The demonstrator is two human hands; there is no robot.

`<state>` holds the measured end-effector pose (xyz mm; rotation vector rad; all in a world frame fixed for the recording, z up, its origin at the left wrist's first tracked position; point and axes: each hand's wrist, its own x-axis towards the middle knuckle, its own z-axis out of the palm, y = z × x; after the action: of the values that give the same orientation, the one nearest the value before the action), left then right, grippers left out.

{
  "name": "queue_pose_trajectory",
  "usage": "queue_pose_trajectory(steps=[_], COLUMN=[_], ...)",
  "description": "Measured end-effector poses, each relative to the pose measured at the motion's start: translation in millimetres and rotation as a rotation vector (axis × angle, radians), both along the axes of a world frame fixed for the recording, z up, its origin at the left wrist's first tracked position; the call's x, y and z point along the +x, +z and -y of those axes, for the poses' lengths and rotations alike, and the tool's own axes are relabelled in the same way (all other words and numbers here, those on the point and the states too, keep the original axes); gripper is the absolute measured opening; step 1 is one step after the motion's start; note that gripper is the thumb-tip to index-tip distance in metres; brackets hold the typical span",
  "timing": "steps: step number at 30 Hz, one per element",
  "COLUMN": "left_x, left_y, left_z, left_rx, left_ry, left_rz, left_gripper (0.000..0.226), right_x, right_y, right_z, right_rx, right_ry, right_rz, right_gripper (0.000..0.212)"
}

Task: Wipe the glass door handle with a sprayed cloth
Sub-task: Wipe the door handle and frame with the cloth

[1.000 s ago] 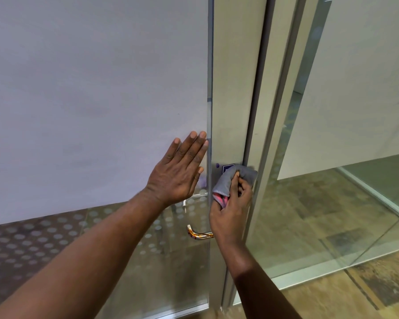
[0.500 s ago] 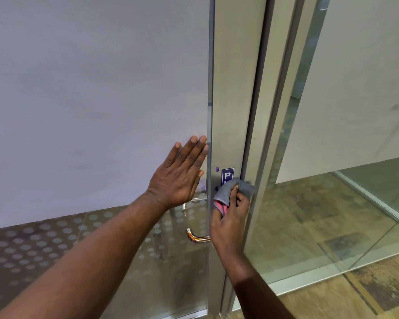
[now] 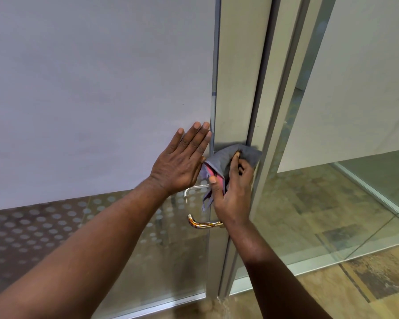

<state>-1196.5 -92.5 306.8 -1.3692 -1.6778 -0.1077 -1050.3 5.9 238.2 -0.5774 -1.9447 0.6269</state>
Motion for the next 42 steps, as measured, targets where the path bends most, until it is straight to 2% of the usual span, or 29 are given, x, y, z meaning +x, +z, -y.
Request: queue_pose_trajectory(steps=[5, 10, 15, 21, 25, 29, 36, 38, 40, 42], left_x=[-0.7, -0.5, -0.9, -2.3, -4.1, -4.1, -3.3, -2.8, -2.4, -2.2], left_y=[-0.3, -0.4, 0.1, -1.2, -4.4, -4.8, -2.3, -2.0, -1.9, -2.0], left_z=[-0.6, -1.0, -0.9, -1.7, -3.6, -3.6, -2.7, -2.4, -2.6, -2.5], left_rx=[0.008, 0.009, -0.004, -0.013, 0.028, 0.032, 0.014, 0.005, -0.003, -0.01], left_ry=[0.01, 0.004, 0.024, 0.034, 0.035, 0.021, 0.033, 0.036, 0.048, 0.059], left_rz=[-0.003, -0.017, -0.027, -0.025, -0.033, -0.024, -0.061, -0.057, -0.052, -0.042], left_gripper=[0.063, 0.062, 0.061, 0.06, 0.073, 0.076, 0.068, 0.073, 0.081, 0.086], right_x=[-3.3, -2.6, -1.6, -10.1, -20.9, -26.1, -19.9, -13.6, -9.1, -4.8], right_y=[-10.2, -40.7, -60.8, -36.8, -9.8, -1.4, -12.6, -23.9, -42.5, -58.4], right_z=[-5.8, -13.2, -17.8, -20.4, -23.9, -25.6, -28.0, -27.2, -31.5, -35.0], right_rx=[0.005, 0.121, 0.133, 0.128, 0.172, 0.209, 0.319, 0.351, 0.298, 0.182], right_ry=[-0.022, -0.011, 0.005, 0.019, 0.009, -0.03, -0.059, -0.026, 0.044, 0.118], right_rz=[-0.028, -0.009, -0.001, -0.115, -0.212, -0.244, -0.176, -0.128, -0.062, 0.023], right_gripper=[0.058, 0.052, 0.046, 0.04, 0.037, 0.033, 0.025, 0.029, 0.025, 0.038])
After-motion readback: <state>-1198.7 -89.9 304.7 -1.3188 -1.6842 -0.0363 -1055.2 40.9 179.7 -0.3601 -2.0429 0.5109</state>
